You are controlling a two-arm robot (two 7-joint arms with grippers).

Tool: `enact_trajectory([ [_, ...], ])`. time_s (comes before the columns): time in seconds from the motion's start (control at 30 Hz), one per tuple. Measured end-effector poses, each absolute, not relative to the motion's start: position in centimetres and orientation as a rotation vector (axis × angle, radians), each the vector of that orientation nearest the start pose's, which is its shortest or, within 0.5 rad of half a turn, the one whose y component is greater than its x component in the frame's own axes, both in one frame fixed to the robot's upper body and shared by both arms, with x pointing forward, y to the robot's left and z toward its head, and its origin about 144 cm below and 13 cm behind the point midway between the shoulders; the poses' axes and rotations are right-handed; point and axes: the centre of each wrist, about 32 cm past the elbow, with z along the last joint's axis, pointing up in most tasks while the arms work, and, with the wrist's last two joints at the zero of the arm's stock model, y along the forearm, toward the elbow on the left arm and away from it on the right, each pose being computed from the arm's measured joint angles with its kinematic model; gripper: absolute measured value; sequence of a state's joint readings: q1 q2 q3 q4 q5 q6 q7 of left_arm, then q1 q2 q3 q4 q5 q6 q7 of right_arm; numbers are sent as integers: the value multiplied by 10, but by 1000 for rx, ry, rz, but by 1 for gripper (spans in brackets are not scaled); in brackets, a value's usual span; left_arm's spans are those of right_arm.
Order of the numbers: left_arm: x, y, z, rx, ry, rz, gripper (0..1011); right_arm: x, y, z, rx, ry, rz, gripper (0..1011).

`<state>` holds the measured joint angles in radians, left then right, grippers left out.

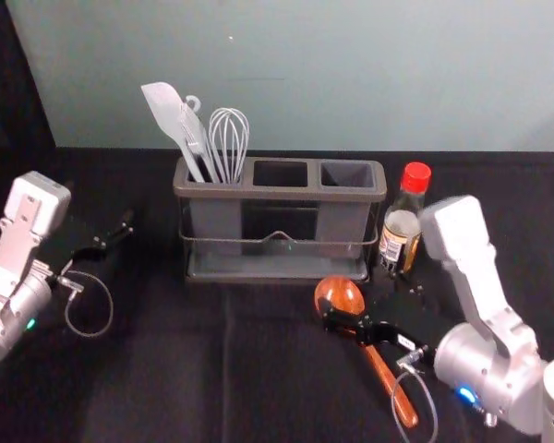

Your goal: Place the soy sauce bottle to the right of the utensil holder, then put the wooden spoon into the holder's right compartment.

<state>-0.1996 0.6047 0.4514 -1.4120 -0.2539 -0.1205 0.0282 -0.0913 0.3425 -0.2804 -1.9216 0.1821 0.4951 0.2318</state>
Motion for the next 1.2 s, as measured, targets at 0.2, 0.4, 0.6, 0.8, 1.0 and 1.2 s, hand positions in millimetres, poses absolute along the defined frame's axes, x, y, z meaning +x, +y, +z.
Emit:
enact_trajectory([
  [0.2,489,310,1140,304,-285,1248,1000,422,-199,1231,-506,203,-981,1003],
  [0.4,489,310,1140,304,-285,1248,1000,441,-192,1253,-616,296,-955,1003],
  [0.6,489,310,1140,304,-285,1248,1000,458,-187,1262,-681,342,-937,1003],
  [0.8,489,310,1140,304,-285,1248,1000,477,-184,1265,-723,403,-934,1003],
  [1.0,489,310,1140,304,-285,1248,1000,488,-178,1262,-761,422,-945,1003],
  [1.2,489,310,1140,304,-285,1248,1000,495,-175,1257,-776,429,-954,1003],
])
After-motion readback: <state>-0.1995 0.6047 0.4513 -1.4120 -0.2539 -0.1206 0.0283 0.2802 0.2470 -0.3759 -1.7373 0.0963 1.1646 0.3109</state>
